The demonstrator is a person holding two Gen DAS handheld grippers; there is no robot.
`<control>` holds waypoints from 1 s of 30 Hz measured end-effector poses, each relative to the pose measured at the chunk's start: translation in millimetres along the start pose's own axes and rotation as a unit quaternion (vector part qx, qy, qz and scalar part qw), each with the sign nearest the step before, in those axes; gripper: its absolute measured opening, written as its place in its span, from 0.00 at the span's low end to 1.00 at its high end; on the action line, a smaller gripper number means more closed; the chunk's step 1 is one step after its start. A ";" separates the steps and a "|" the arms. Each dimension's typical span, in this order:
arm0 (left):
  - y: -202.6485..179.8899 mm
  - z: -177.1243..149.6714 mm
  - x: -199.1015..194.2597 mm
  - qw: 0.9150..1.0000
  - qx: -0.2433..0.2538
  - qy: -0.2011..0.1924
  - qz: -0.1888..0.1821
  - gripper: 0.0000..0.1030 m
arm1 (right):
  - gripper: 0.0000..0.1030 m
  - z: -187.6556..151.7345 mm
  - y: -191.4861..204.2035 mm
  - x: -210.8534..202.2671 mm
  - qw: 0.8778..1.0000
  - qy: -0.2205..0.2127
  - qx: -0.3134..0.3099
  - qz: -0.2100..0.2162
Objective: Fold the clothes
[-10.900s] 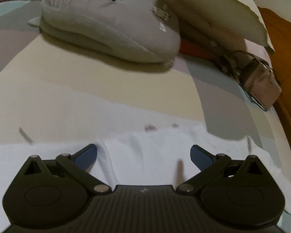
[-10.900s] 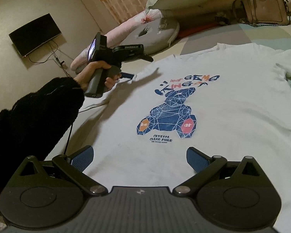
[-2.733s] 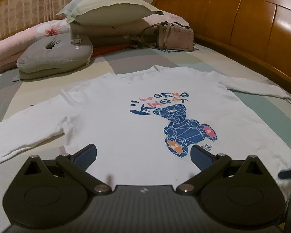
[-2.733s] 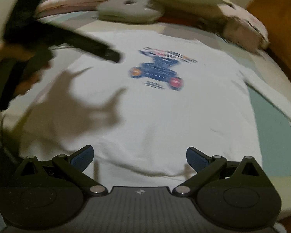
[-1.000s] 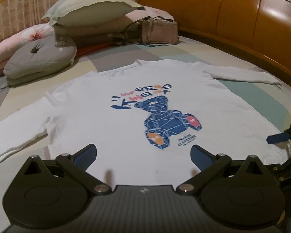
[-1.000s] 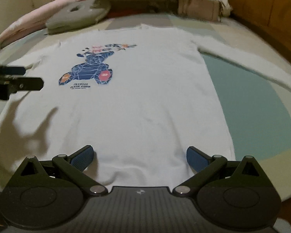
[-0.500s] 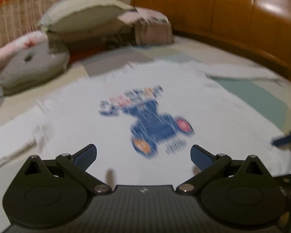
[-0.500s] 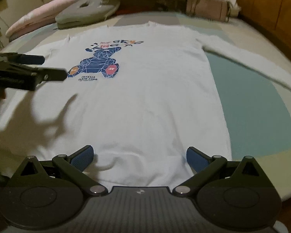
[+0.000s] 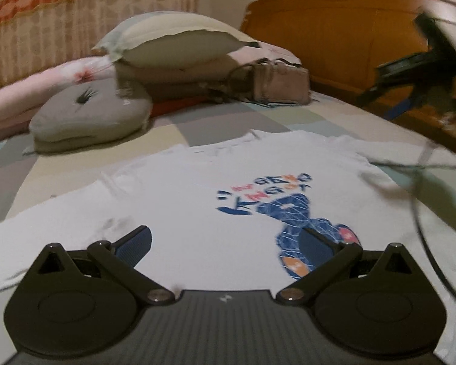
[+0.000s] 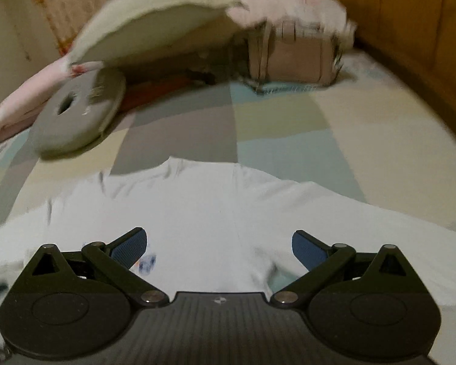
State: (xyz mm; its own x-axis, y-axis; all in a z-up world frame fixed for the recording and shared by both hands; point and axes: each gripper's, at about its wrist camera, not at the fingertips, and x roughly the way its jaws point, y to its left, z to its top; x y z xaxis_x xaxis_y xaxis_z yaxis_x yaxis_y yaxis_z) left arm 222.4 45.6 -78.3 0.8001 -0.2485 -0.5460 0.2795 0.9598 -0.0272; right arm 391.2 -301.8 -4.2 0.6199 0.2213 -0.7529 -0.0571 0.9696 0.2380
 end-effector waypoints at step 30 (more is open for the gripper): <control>18.2 -7.7 27.9 0.998 -0.061 0.024 0.013 0.99 | 1.00 39.2 20.8 170.3 0.998 0.049 -0.039 0.031</control>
State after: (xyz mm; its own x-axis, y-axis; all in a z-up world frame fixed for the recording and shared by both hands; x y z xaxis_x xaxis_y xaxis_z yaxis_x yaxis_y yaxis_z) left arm 245.7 57.1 -100.4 0.7797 -0.2188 -0.5867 0.1895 0.9755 -0.1119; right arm 526.2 -248.1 -103.4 0.5341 0.2869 -0.7953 -0.1569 0.9579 0.2402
